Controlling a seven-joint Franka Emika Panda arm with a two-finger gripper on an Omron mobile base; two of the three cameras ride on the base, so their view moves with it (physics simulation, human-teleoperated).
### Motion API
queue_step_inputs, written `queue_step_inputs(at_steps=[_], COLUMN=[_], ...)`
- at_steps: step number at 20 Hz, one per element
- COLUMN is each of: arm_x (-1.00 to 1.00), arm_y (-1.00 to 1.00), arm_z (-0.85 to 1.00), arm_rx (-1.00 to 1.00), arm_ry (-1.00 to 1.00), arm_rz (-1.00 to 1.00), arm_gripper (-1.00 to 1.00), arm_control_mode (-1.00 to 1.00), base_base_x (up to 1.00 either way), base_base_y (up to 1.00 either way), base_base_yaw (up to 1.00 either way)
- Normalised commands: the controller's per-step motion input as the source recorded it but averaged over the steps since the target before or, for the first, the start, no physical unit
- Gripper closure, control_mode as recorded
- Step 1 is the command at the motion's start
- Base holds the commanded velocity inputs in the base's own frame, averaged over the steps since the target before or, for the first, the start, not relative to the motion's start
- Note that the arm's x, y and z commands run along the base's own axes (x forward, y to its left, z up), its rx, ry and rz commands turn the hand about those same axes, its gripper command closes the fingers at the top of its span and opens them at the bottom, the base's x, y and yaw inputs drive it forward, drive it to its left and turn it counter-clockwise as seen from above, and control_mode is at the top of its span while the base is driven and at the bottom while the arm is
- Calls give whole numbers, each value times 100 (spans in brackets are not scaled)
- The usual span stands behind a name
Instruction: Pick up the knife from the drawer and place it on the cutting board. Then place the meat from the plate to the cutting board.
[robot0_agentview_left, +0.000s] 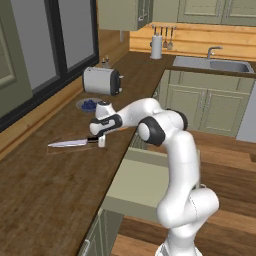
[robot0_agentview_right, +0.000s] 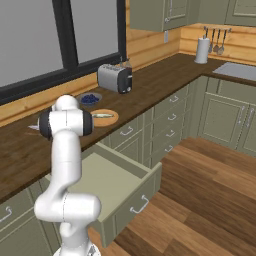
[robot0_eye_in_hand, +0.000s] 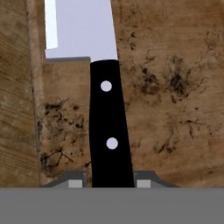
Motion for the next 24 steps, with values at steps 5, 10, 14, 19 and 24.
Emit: queue_step_inputs(at_steps=[5,10,14,19,24], arm_x=[10,0,0,0,-5], arm_y=[10,13,2,0,0], arm_z=[-6,-17,-1,0,4], arm_rx=[0,0,0,0,0], arm_ry=[1,4,0,0,0], arm_rz=[0,0,0,0,0], arm_gripper=[100,-100,-100,-100,-100], arm_control_mode=[-100,-100,-100,-100,-100], base_base_x=[0,0,0,0,0], base_base_y=[0,0,0,0,0], base_base_yaw=[0,0,0,0,0])
